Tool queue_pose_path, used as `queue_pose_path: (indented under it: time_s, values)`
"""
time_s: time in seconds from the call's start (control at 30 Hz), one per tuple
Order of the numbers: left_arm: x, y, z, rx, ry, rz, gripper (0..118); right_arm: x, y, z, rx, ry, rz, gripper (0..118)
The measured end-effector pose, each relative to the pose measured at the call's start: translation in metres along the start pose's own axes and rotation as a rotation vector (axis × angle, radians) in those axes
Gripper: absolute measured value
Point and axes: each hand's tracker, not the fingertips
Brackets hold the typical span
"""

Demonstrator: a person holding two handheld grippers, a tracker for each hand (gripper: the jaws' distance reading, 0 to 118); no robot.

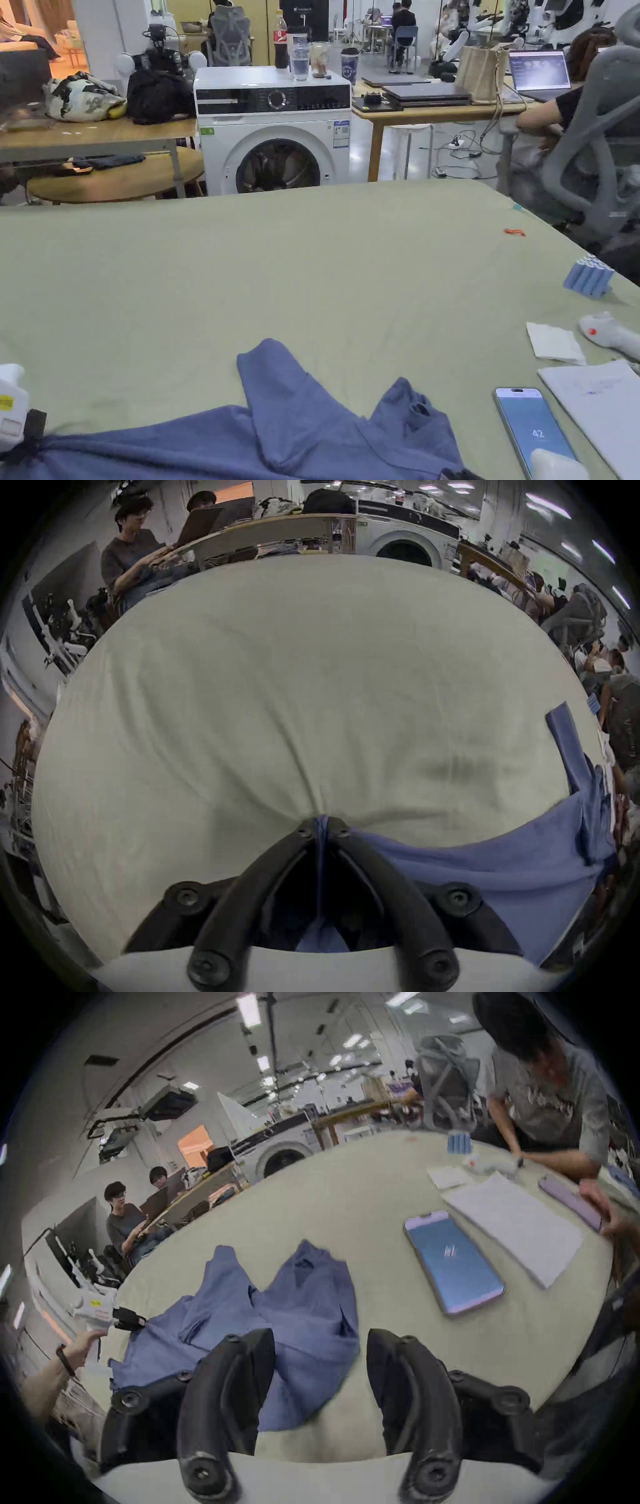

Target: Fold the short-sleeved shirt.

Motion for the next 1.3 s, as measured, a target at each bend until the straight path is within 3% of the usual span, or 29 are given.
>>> queue_pose_path:
  time_s: [0.07, 0.1, 0.13, 0.17, 0.27, 0.3, 0.53, 0.73, 1.0, 1.3]
  values:
    - [0.000, 0.000, 0.003, 0.001, -0.004, 0.002, 0, 0.007, -0.007, -0.011, -0.056, 0.076, -0.045, 54]
    - [0.000, -0.001, 0.004, 0.001, -0.005, 0.003, 0, 0.010, -0.010, -0.017, -0.081, 0.080, -0.060, 43]
    - [0.001, -0.003, 0.005, 0.003, -0.007, 0.004, 0, 0.010, -0.012, -0.023, -0.094, 0.069, -0.065, 21]
    - [0.001, -0.005, 0.007, 0.005, -0.009, 0.006, 0, 0.012, -0.015, -0.025, -0.073, 0.049, -0.071, 7]
    - [-0.004, -0.008, 0.018, 0.060, -0.037, 0.029, 0, 0.017, -0.012, -0.015, -0.022, 0.115, -0.149, 5]
    - [-0.006, -0.012, 0.029, 0.123, -0.056, 0.034, 0, 0.017, -0.007, -0.009, -0.018, 0.119, -0.131, 4]
    - [-0.043, -0.028, 0.161, 0.560, -0.227, 0.151, 0, -0.037, 0.059, 0.028, 0.160, 0.206, 0.113, 4]
    - [-0.072, -0.016, 0.276, 0.852, -0.206, 0.138, 0, -0.093, 0.140, 0.049, 0.317, 0.269, 0.241, 4]
    - [-0.074, 0.027, 0.342, 0.961, -0.137, 0.122, 0, -0.163, 0.241, 0.054, 0.463, 0.228, 0.345, 4]
    - [-0.063, 0.126, 0.321, 0.999, -0.001, 0.071, 0, -0.216, 0.332, 0.026, 0.510, 0.161, 0.380, 4]
